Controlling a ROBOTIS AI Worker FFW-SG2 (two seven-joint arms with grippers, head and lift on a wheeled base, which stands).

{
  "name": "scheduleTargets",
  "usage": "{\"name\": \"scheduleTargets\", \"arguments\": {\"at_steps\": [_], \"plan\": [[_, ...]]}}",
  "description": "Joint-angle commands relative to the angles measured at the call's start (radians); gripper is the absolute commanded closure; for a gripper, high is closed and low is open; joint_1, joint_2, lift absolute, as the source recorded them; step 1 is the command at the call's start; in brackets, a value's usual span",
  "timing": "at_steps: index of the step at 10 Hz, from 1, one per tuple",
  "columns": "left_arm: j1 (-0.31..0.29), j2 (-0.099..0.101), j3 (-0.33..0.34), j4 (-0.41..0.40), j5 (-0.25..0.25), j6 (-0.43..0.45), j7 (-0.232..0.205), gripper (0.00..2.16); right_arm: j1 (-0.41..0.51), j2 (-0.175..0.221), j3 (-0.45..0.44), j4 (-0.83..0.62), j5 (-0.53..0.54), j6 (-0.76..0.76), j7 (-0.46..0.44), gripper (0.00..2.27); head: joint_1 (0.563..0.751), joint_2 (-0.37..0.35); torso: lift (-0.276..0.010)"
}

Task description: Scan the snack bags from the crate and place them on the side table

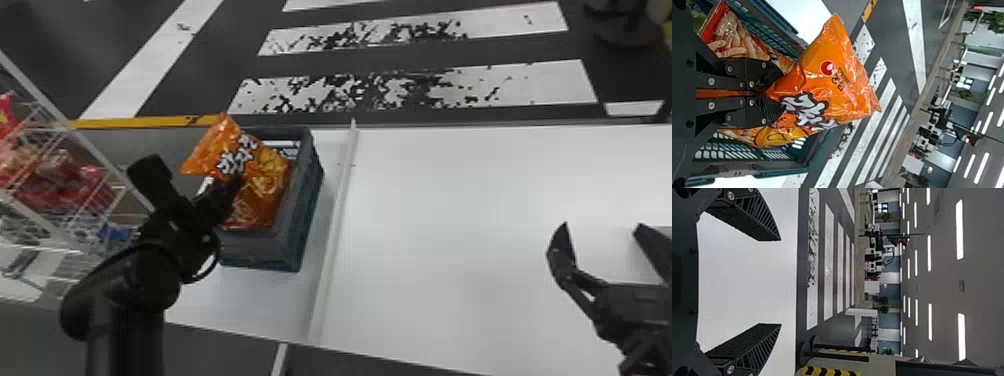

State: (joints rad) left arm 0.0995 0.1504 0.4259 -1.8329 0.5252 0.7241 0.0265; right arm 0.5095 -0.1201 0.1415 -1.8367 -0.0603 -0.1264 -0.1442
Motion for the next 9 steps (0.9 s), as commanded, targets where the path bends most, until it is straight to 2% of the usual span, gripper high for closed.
{"name": "scheduleTargets", "arguments": {"at_steps": [1, 3, 5, 6, 7, 8, 9], "plan": [[0.065, -0.005, 0.030, -0.141, 0.049, 0.002, -0.004, 1.67, -0.002, 0.000, 0.003, 0.001, 0.001, 0.000, 0.000, 0.10, 0.695, 0.268, -0.050], [0.121, -0.014, 0.079, -0.275, 0.182, 0.021, -0.030, 1.67, -0.002, 0.002, 0.004, 0.004, 0.002, 0.000, 0.000, 0.10, 0.695, 0.268, -0.050], [0.155, -0.026, 0.128, -0.344, 0.340, 0.110, -0.112, 1.67, -0.002, 0.004, 0.004, 0.004, 0.002, 0.000, 0.000, 0.10, 0.695, 0.245, -0.050], [0.174, -0.037, 0.126, -0.368, 0.358, 0.143, -0.154, 1.67, -0.002, 0.004, 0.004, 0.004, 0.002, 0.000, -0.002, 0.10, 0.695, 0.221, -0.050], [0.180, -0.045, 0.117, -0.365, 0.397, 0.174, -0.218, 1.66, -0.002, 0.005, 0.004, 0.004, 0.002, 0.000, -0.002, 0.10, 0.695, 0.195, -0.050], [0.189, -0.051, 0.085, -0.358, 0.397, 0.180, -0.269, 1.66, -0.002, 0.005, 0.004, 0.004, 0.002, 0.000, -0.002, 0.10, 0.695, 0.180, -0.050], [0.190, -0.051, 0.037, -0.347, 0.375, 0.202, -0.293, 1.66, -0.002, 0.007, 0.004, 0.004, 0.002, -0.003, 0.000, 0.10, 0.695, 0.142, -0.050]]}}
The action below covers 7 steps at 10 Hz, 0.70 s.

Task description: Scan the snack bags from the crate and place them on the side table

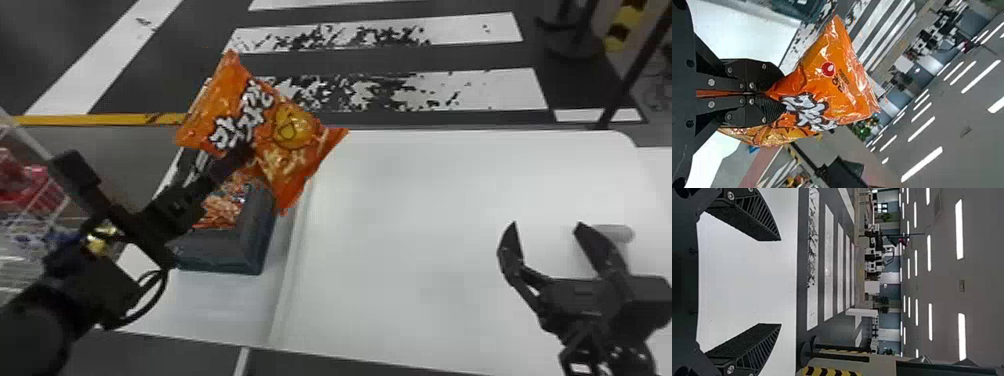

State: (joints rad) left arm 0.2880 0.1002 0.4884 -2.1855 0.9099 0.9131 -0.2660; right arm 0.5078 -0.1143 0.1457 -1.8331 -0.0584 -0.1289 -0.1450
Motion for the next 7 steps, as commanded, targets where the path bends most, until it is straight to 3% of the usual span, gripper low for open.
{"name": "scheduleTargets", "arguments": {"at_steps": [1, 3, 7], "plan": [[0.000, 0.001, -0.090, 0.020, -0.055, 0.013, -0.010, 1.66, 0.001, 0.001, 0.000, 0.000, 0.000, -0.001, -0.001, 0.10, 0.695, 0.112, -0.050], [-0.033, 0.003, -0.228, 0.098, -0.158, 0.007, -0.010, 1.65, 0.003, 0.001, 0.000, -0.003, 0.000, -0.004, -0.001, 0.10, 0.695, 0.042, -0.050], [-0.156, 0.001, -0.458, 0.400, -0.204, -0.061, -0.035, 1.61, 0.005, 0.001, -0.003, -0.003, 0.000, -0.007, -0.001, 0.10, 0.695, -0.090, -0.050]]}}
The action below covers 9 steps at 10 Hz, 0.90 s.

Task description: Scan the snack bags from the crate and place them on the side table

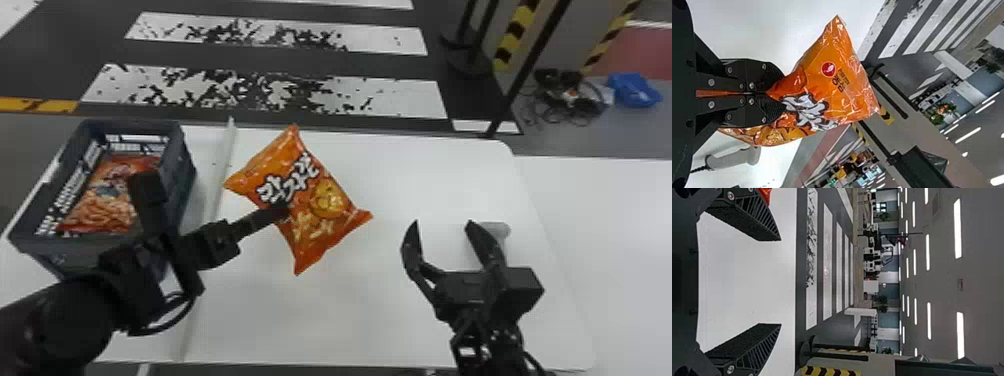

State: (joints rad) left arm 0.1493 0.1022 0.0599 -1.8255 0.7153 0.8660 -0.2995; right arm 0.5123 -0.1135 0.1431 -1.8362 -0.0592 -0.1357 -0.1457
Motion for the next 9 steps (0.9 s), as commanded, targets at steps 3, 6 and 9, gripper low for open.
{"name": "scheduleTargets", "arguments": {"at_steps": [3, 6, 9], "plan": [[-0.103, -0.007, -0.166, 0.212, -0.071, -0.078, -0.003, 1.28, 0.000, 0.002, 0.000, 0.000, -0.001, -0.003, 0.000, 0.10, 0.695, -0.159, -0.050], [-0.131, -0.024, -0.244, 0.272, -0.148, -0.115, 0.034, 0.02, -0.002, 0.002, -0.002, 0.003, -0.001, -0.003, 0.000, 0.10, 0.695, -0.211, -0.050], [-0.120, -0.022, -0.256, 0.252, -0.185, -0.136, 0.077, 0.02, -0.002, 0.000, -0.003, 0.003, -0.001, -0.003, 0.000, 0.10, 0.695, -0.220, -0.050]]}}
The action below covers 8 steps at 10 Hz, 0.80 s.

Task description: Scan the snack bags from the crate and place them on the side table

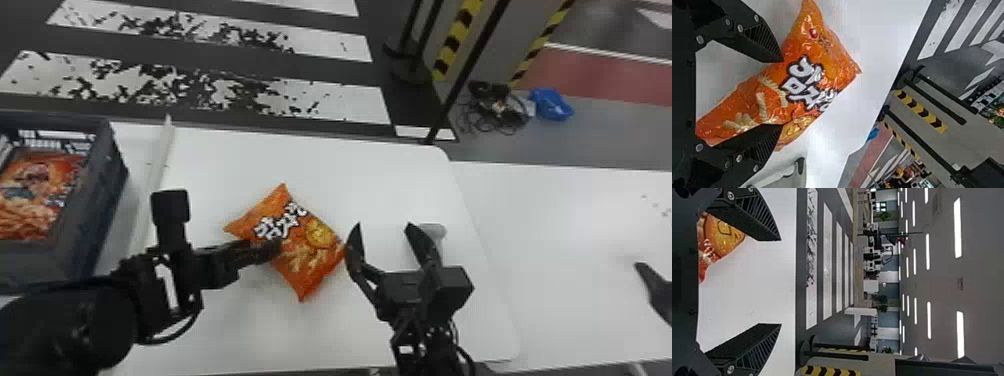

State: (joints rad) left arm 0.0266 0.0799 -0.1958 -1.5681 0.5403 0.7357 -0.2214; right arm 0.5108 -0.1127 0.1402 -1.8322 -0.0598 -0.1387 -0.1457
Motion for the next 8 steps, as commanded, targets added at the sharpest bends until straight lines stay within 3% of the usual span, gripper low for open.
{"name": "scheduleTargets", "arguments": {"at_steps": [1, 2, 4, 5, 8], "plan": [[0.035, 0.003, -0.004, -0.043, -0.049, -0.077, 0.036, 0.02, 0.002, -0.001, -0.001, -0.002, 0.000, 0.000, 0.000, 0.10, 0.695, -0.219, -0.050], [0.075, 0.011, -0.013, -0.110, -0.102, -0.132, 0.083, 0.02, 0.002, -0.001, -0.001, -0.004, 0.000, 0.000, 0.000, 0.10, 0.695, -0.211, -0.050], [0.179, 0.023, -0.016, -0.262, -0.266, -0.267, 0.172, 0.02, 0.002, -0.002, 0.001, -0.006, -0.005, 0.000, 0.001, 0.10, 0.695, -0.169, -0.050], [0.216, 0.040, -0.016, -0.311, -0.298, -0.325, 0.208, 0.02, 0.000, -0.002, 0.004, -0.006, -0.008, -0.003, 0.001, 0.10, 0.695, -0.146, -0.050], [0.305, 0.077, 0.016, -0.380, -0.376, -0.519, 0.238, 0.02, -0.008, -0.002, 0.006, -0.027, -0.015, 0.046, 0.005, 0.08, 0.695, -0.091, -0.050]]}}
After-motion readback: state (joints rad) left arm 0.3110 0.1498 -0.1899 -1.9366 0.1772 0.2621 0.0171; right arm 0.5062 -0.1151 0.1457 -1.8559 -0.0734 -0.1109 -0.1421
